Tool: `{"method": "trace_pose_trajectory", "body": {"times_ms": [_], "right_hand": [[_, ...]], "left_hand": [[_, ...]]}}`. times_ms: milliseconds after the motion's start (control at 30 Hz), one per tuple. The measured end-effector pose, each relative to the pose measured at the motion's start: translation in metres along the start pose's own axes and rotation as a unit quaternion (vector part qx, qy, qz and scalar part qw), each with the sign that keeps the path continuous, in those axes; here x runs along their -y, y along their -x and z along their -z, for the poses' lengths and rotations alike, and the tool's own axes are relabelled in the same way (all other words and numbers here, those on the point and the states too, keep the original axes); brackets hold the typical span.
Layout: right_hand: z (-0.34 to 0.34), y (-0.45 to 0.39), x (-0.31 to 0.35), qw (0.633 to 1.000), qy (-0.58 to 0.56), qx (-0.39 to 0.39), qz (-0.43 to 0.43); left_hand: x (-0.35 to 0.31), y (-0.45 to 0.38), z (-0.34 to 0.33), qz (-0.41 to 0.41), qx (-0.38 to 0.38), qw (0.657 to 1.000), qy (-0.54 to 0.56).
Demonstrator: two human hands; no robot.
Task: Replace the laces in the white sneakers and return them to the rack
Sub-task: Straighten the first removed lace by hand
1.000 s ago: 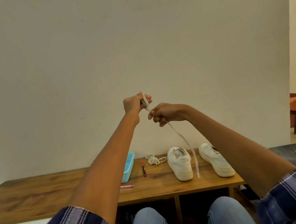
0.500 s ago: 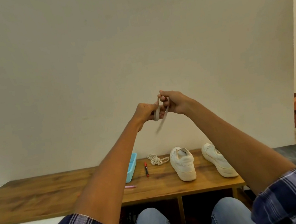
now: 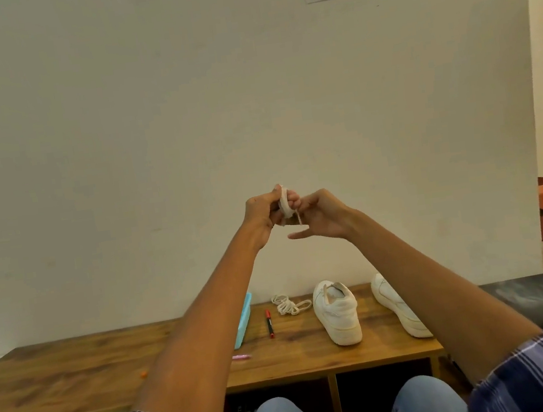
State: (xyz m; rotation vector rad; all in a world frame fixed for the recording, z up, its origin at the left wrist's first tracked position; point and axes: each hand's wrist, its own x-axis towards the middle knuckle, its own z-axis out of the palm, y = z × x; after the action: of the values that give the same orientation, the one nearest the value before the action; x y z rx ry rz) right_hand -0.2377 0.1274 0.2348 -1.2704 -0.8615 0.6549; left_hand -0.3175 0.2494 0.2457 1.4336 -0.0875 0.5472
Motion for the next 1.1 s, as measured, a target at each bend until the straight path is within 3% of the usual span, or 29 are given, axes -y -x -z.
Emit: {"method": "trace_pose_trajectory", "body": {"times_ms": [167, 333, 567, 833, 1100], "right_hand": [[-0.002, -0.001, -0.003, 0.987, 0.146, 0.011, -0.059], [-0.016, 0.004, 0.008, 0.948, 0.314, 0.005, -0.058], [-0.033, -0.004, 0.026, 0.947, 0.279, -0.143, 0.072], [-0.036, -0.012, 0.017, 0.951, 0.266, -0.145, 0.068], [-0.030, -0.013, 0.003, 0.887, 0.415, -0.146, 0.142]], "left_hand": [[-0.003, -0.004, 0.009, -0.018, -0.063, 0.998, 0.021], [0.006, -0.007, 0.017, -0.060, -0.113, 0.990, -0.065], [0.023, -0.006, 0.020, -0.028, -0.075, 0.989, -0.122], [0.031, -0.005, 0.014, 0.028, -0.082, 0.996, -0.014], [0.023, 0.007, 0.019, 0.078, -0.012, 0.997, -0.013]]}}
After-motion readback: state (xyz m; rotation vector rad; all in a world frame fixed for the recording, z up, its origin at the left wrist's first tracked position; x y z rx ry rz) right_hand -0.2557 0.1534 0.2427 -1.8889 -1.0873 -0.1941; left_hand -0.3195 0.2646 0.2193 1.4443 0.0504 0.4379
